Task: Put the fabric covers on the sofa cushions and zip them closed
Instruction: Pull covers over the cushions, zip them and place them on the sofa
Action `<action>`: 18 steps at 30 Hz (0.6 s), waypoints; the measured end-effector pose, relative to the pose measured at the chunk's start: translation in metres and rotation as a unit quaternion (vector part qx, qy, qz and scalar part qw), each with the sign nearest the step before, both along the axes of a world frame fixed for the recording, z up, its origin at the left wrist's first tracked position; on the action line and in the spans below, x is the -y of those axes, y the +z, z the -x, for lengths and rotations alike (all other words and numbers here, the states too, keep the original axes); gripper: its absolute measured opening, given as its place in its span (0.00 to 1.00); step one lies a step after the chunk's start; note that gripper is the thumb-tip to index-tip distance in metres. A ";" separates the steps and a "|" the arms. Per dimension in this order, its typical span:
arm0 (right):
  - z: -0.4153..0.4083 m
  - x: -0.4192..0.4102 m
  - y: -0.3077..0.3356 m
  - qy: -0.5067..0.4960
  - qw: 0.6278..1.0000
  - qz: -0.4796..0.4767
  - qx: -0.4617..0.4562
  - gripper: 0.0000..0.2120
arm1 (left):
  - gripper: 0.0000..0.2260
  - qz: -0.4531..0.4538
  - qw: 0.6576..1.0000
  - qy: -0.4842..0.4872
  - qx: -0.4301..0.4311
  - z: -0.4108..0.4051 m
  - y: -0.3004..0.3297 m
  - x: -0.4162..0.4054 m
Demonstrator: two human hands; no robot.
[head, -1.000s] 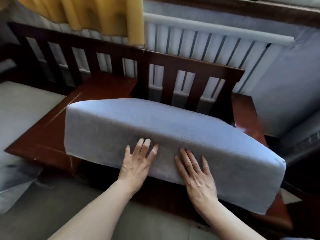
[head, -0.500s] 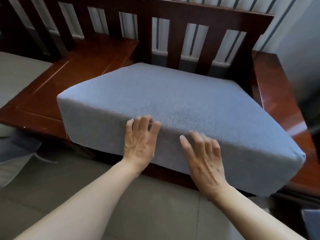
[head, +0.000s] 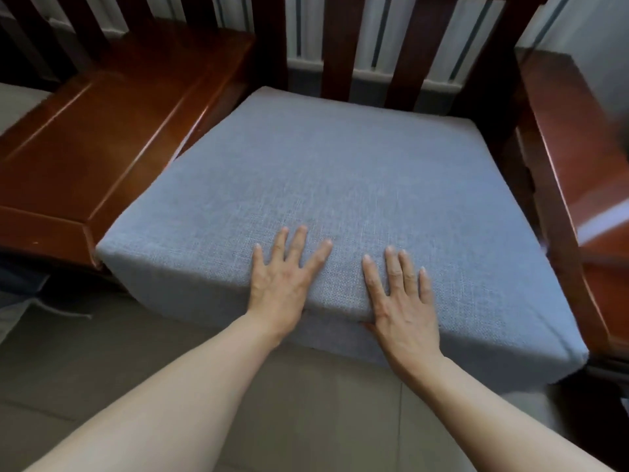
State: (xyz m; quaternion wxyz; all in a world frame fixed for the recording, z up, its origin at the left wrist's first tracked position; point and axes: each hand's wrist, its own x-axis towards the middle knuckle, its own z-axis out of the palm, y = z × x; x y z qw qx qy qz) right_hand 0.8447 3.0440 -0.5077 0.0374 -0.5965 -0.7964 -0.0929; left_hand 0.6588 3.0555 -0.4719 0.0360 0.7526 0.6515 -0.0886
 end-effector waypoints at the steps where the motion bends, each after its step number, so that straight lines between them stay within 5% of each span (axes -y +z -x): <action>1: 0.001 0.003 -0.011 -0.004 1.000 0.002 0.002 0.53 | 0.47 0.000 1.000 0.001 -0.003 -0.001 -0.011 0.003; 14: 0.006 0.025 -0.134 -0.010 0.998 0.069 -0.007 0.53 | 0.42 0.048 0.999 -0.008 -0.012 0.002 -0.131 0.019; 16: 0.005 0.029 -0.135 -0.002 0.995 0.104 -0.014 0.50 | 0.45 0.054 0.998 -0.028 0.017 0.005 -0.129 0.016; 18: 0.007 0.028 -0.125 -0.002 0.992 0.120 -0.047 0.40 | 0.33 -0.009 0.994 -0.046 0.101 0.005 -0.130 0.008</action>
